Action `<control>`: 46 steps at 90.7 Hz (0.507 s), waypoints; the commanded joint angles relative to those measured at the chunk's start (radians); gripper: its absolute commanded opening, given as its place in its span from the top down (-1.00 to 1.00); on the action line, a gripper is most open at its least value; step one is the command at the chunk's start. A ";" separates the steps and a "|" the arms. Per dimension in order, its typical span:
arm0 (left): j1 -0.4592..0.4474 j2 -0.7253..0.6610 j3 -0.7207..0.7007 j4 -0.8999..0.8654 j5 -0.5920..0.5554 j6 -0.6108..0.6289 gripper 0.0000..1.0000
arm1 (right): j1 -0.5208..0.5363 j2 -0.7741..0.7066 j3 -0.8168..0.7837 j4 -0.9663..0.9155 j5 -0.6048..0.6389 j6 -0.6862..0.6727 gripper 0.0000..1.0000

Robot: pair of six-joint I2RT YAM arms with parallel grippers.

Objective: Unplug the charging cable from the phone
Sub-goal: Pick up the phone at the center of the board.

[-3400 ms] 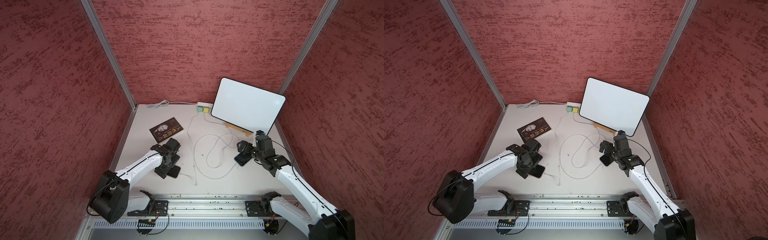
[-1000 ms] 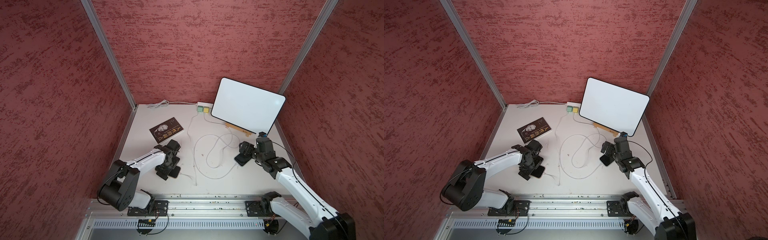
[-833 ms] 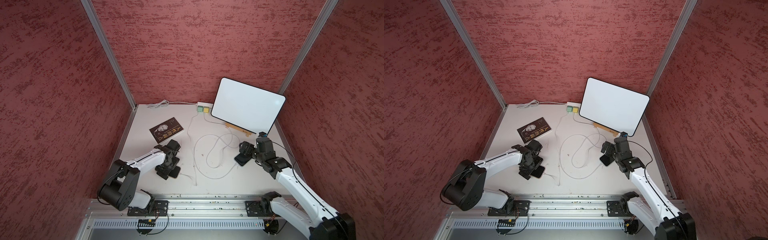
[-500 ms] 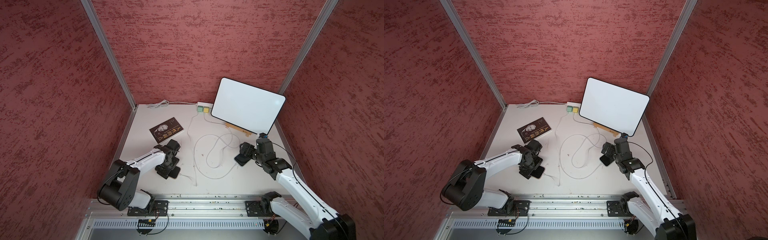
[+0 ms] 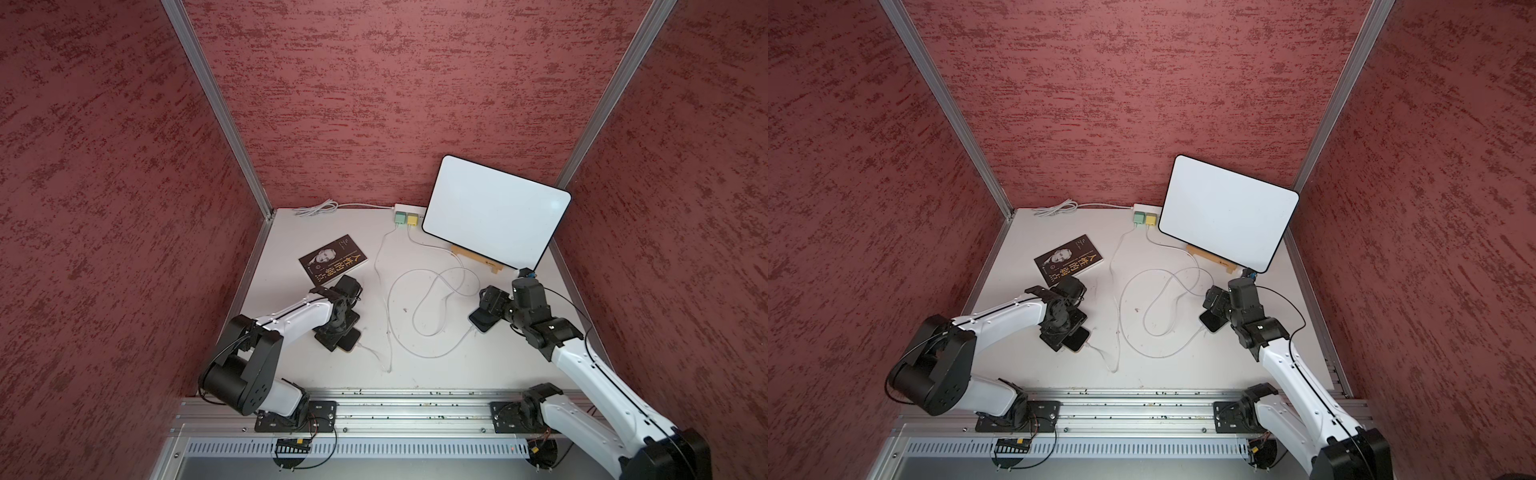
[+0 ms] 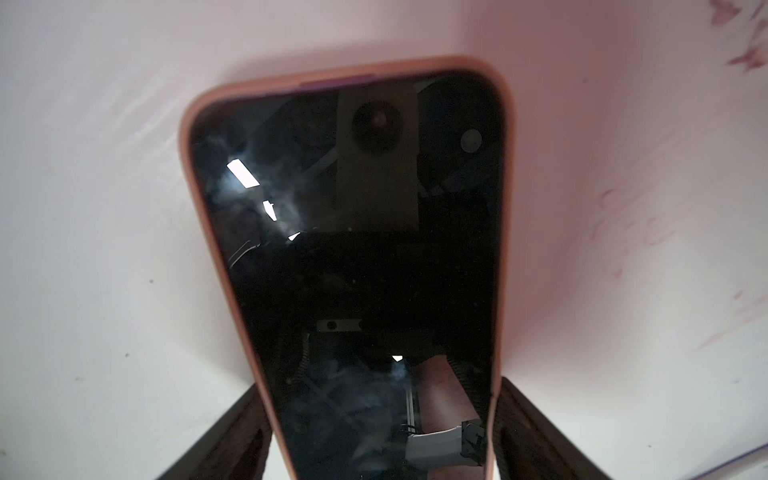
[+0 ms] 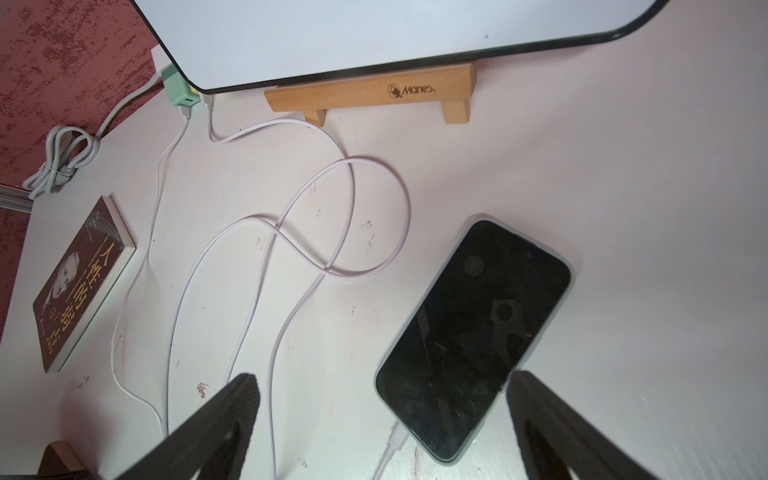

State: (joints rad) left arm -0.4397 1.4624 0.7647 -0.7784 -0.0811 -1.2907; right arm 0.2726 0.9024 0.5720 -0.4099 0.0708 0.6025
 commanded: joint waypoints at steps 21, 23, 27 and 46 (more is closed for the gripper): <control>-0.011 -0.014 0.145 -0.049 -0.104 0.109 -0.37 | 0.009 0.005 -0.001 0.024 -0.020 0.003 -0.97; -0.011 -0.014 0.155 -0.052 -0.109 0.113 -0.37 | 0.008 0.008 0.000 0.027 -0.026 0.001 -0.97; -0.011 -0.010 0.175 -0.062 -0.120 0.127 -0.37 | 0.009 0.011 0.000 0.032 -0.038 0.001 -0.97; -0.011 0.003 0.284 -0.101 -0.165 0.188 -0.37 | 0.014 0.026 0.007 0.080 -0.155 -0.018 -0.90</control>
State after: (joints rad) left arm -0.4488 1.4624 0.9768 -0.8505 -0.1867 -1.1591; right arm 0.2729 0.9222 0.5720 -0.3866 -0.0002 0.6003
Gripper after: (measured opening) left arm 0.817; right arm 0.958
